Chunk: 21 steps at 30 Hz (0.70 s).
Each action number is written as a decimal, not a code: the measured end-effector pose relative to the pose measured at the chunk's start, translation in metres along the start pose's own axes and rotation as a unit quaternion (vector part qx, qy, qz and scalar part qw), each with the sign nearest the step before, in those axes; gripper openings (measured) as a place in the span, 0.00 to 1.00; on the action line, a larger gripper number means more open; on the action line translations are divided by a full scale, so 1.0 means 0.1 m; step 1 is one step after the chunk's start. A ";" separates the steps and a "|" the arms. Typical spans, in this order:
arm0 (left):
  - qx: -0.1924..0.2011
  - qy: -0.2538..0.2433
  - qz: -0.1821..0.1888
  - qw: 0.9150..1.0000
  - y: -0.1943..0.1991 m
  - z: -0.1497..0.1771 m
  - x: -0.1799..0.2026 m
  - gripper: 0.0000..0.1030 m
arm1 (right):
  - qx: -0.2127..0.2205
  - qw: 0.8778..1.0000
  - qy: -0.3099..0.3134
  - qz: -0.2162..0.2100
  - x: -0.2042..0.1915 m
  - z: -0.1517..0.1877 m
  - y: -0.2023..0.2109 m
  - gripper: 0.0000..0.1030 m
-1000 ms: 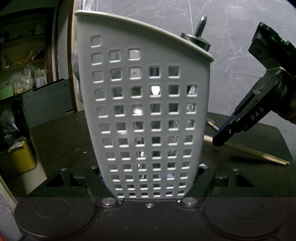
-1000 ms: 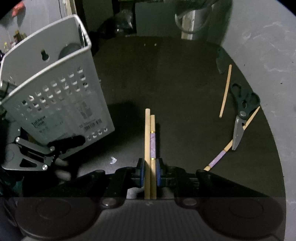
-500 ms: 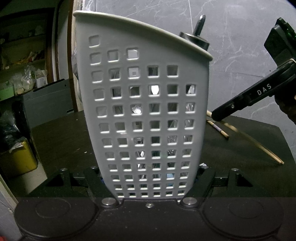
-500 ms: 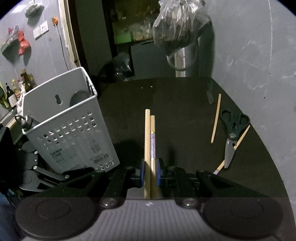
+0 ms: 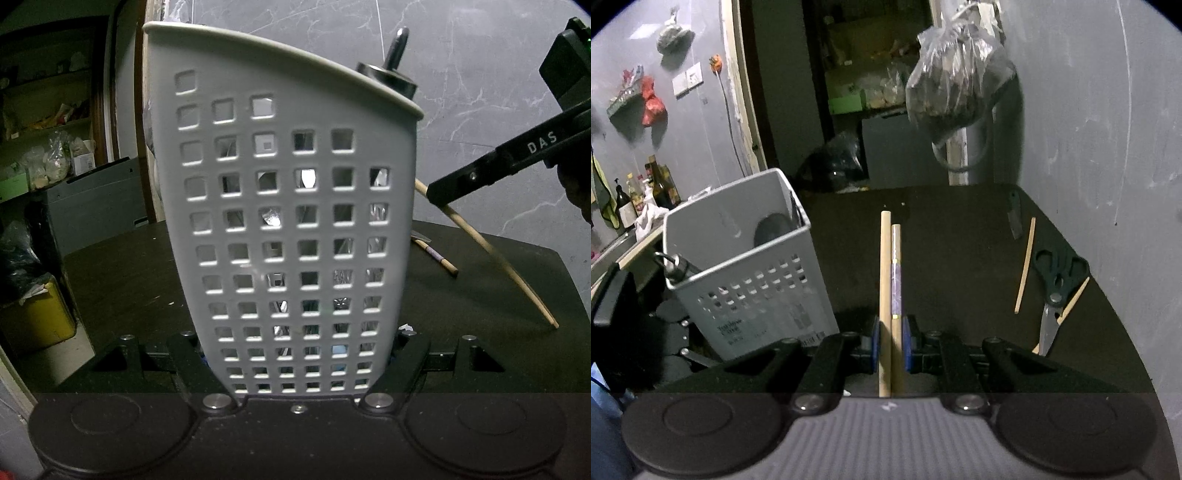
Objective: Organize utensils
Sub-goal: 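Raise the chopsticks with the right tool up above the caddy rim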
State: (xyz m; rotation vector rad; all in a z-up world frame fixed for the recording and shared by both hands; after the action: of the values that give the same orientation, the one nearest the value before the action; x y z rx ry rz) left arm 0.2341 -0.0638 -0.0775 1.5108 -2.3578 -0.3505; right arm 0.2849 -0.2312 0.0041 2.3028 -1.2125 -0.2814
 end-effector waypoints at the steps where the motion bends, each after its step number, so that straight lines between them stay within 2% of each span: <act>1: 0.000 0.000 0.000 1.000 0.00 0.00 0.00 0.73 | 0.003 1.000 0.000 0.001 -0.01 -0.01 0.02 0.14; 21: 0.000 0.000 0.000 1.000 0.00 0.00 0.00 0.74 | 0.089 0.996 0.011 0.007 -0.14 -0.20 0.33 0.14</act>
State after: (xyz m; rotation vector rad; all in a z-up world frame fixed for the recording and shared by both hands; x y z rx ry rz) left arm 0.2342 -0.0635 -0.0777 1.5110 -2.3579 -0.3510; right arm 0.2619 -0.2281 0.0382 2.4401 -1.2877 -0.1476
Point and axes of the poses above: each gripper's, at about its wrist camera, not at the fingertips, and y roughly against the way its jaws point, x to its right, z to its underside, the point moved 8 cm from there along -y, roughly the way its jaws point, and after that the axes turned 13 degrees about y, right-handed, at the moved point
